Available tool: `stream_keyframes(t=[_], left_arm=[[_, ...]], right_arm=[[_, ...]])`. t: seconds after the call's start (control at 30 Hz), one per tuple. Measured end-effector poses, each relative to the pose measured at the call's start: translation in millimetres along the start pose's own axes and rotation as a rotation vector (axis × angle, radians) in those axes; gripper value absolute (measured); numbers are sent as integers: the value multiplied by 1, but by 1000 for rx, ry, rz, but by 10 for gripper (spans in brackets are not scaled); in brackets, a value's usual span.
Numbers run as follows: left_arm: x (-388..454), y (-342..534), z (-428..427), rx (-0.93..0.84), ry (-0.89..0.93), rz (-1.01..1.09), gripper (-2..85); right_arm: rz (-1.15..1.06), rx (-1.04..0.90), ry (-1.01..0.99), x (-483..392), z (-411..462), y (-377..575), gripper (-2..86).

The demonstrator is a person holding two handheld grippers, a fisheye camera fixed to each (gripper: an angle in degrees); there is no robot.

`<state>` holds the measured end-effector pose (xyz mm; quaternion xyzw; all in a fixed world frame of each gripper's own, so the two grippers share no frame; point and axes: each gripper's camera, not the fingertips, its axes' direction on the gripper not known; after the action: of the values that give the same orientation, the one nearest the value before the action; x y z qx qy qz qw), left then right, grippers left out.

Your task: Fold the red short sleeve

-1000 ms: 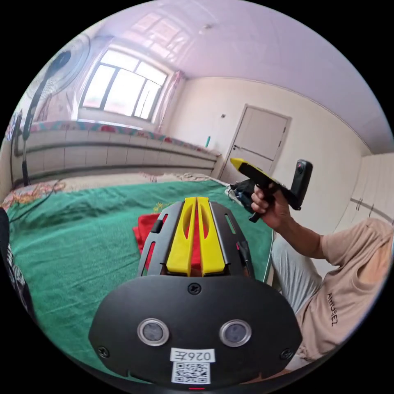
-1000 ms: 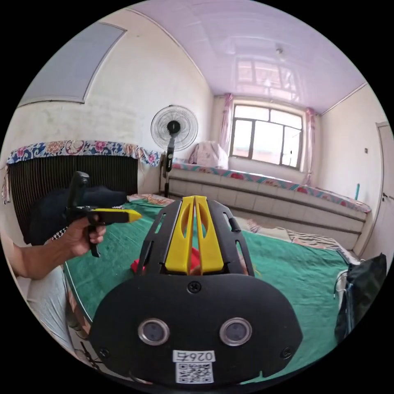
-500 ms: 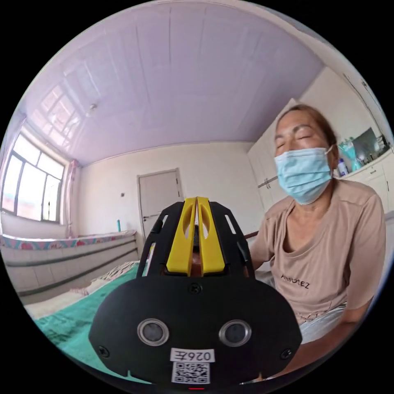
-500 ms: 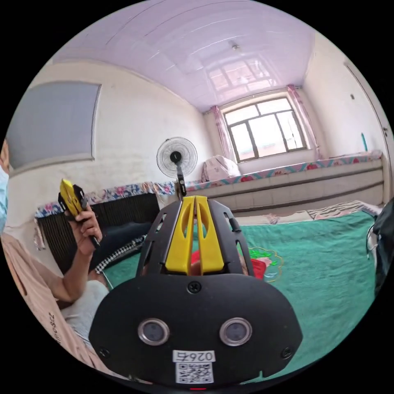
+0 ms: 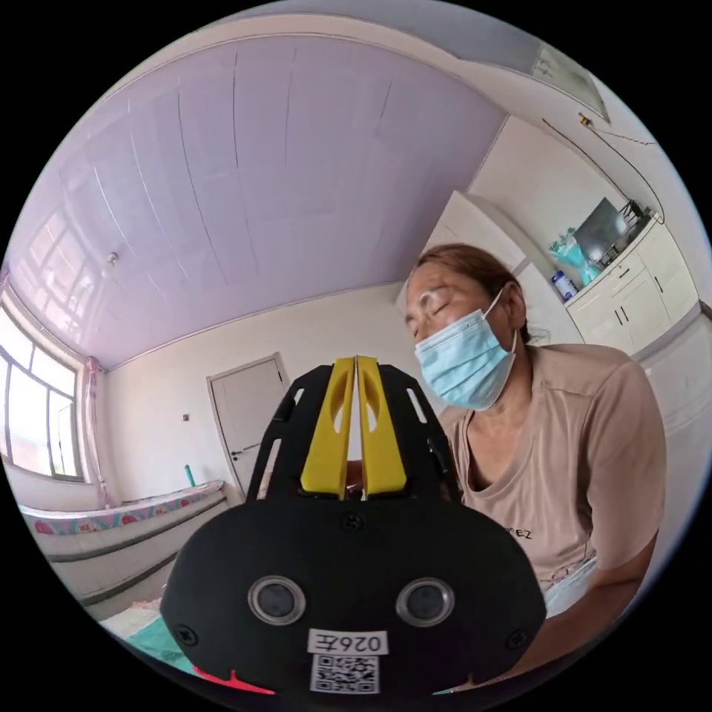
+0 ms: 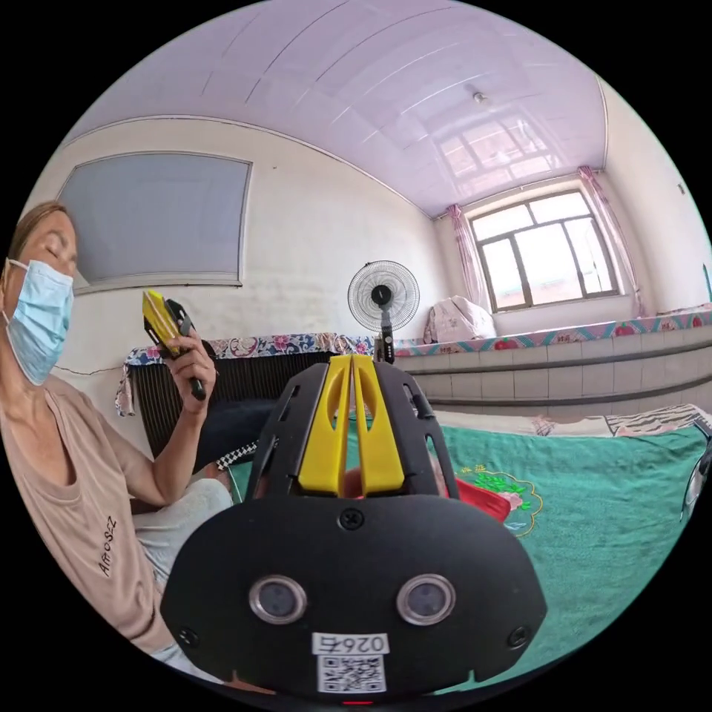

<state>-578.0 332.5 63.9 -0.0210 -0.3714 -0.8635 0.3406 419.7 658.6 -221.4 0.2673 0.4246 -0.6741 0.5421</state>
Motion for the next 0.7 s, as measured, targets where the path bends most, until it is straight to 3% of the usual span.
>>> stream_keyframes(t=[0.07, 0.2, 0.37, 0.47, 0.53, 0.57, 0.63, 0.7], left_arm=[[-8, -1, -2, -23, -11, -44, 90], [-18, 3, 11, -169, -98, 0, 9], [-58, 26, 20, -356, -482, -66, -6], [-120, 79, 10, -650, -776, -249, -1], [-173, 150, -18, -954, -991, -448, 38], [-185, 168, -28, -1014, -1013, -498, 55], [-231, 229, -73, -1119, -1015, -826, 115], [-255, 257, -100, -1048, -977, -1001, 135]], right_arm=[[34, -36, -12, 11, 5, -18, -9], [117, -61, -5, 38, 14, -44, -9], [119, -250, 146, 69, 46, -88, -7], [231, -358, 192, 108, 65, -110, 1], [334, -423, 216, 139, 75, -122, 14], [423, -473, 220, 162, 82, -128, 25], [537, -539, 217, 194, 93, -139, 40], [615, -610, 227, 220, 106, -152, 55]])
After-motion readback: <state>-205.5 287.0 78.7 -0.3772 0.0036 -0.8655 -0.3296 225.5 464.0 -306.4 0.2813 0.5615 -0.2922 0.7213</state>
